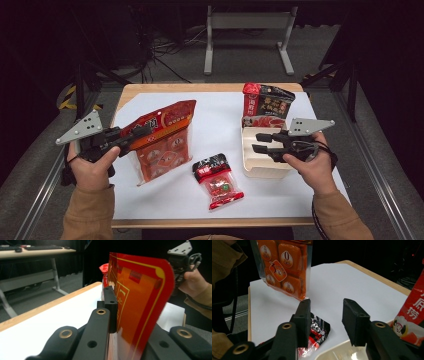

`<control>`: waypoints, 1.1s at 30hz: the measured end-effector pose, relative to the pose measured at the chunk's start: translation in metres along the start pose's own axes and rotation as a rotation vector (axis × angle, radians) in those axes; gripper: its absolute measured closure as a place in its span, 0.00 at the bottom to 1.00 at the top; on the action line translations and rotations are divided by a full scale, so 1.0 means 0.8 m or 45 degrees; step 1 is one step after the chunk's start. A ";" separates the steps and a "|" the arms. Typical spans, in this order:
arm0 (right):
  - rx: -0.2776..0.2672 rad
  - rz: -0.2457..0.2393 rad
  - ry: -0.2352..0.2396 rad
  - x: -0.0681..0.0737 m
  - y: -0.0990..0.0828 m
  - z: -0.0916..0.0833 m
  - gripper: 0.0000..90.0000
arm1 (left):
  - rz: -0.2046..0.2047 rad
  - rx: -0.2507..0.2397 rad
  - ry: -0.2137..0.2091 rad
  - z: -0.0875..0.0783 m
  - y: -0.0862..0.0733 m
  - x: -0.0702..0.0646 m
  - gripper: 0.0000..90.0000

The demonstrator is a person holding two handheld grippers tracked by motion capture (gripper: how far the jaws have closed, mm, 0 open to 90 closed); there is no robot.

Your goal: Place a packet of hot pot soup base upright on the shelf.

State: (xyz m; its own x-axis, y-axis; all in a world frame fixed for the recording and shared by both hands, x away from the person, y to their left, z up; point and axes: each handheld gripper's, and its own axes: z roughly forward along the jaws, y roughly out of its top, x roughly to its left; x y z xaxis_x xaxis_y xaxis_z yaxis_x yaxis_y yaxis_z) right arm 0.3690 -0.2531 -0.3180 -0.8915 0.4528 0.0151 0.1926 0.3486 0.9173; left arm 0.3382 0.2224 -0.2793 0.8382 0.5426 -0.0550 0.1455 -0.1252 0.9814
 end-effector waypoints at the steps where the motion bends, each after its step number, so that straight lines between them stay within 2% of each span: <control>1: 0.000 -0.006 0.006 0.000 0.002 0.002 0.60 | 0.004 -0.002 -0.007 0.002 0.002 -0.002 1.00; 5: -0.006 -0.012 0.019 -0.002 0.007 0.010 0.52 | 0.021 -0.003 -0.033 0.011 0.007 -0.007 1.00; 10: -0.023 -0.056 0.016 -0.001 0.018 0.019 0.41 | 0.029 -0.019 -0.062 0.024 0.011 -0.011 1.00; 15: -0.024 -0.076 0.028 0.000 0.024 0.029 0.35 | 0.043 -0.030 -0.116 0.035 0.016 -0.018 1.00; 16: -0.024 -0.076 0.028 0.000 0.024 0.029 0.35 | 0.043 -0.030 -0.116 0.035 0.016 -0.018 1.00; 26: -0.014 -0.111 0.071 0.005 0.033 0.049 0.30 | 0.077 -0.056 -0.259 0.067 0.034 -0.038 1.00; 28: -0.014 -0.112 0.077 0.005 0.033 0.051 0.30 | 0.072 -0.062 -0.271 0.070 0.035 -0.040 1.00; 30: -0.026 -0.110 0.115 0.006 0.034 0.054 0.29 | 0.081 -0.066 -0.291 0.077 0.038 -0.045 1.00; 33: -0.038 -0.135 0.133 0.009 0.035 0.057 0.29 | 0.097 -0.062 -0.314 0.086 0.042 -0.051 1.00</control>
State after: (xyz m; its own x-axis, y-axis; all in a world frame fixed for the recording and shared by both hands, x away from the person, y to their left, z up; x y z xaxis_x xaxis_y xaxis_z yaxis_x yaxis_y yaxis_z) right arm 0.3865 -0.2023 -0.3100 -0.9442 0.3267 -0.0424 0.0845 0.3646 0.9273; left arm 0.3451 0.1392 -0.2569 0.9494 0.3137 -0.0180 0.0568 -0.1149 0.9918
